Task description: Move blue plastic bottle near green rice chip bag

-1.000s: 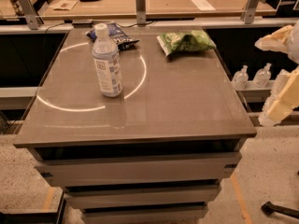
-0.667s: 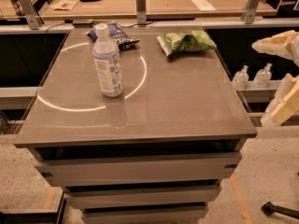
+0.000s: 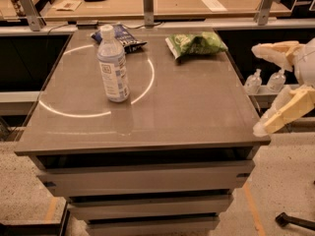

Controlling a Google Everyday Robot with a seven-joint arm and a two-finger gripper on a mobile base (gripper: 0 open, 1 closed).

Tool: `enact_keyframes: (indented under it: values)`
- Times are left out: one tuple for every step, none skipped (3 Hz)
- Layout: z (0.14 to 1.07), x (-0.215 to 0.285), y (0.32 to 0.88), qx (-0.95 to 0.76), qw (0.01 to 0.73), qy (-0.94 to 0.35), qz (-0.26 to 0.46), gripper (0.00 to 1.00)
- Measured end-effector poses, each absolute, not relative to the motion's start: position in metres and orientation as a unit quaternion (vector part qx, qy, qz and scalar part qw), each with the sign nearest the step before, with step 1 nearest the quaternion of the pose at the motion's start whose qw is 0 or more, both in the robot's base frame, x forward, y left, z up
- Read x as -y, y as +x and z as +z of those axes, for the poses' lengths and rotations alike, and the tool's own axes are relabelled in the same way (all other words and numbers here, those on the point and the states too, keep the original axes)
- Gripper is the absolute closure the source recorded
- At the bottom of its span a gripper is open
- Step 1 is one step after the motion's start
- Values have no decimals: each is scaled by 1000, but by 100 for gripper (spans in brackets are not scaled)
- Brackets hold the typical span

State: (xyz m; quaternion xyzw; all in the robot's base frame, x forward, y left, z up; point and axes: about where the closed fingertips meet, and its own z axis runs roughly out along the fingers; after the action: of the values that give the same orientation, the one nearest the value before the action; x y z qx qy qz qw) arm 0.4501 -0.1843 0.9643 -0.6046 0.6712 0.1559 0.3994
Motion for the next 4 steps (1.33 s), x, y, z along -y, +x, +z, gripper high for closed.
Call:
enact_keyframes:
  values:
    - [957,168,462,-668,432,-575,189,0]
    - [949,152,479,-668,451,-541,242,0]
    - [942,137,494,-654,464,-517,299,0]
    - [942,137,494,-654,464,-517,299,0]
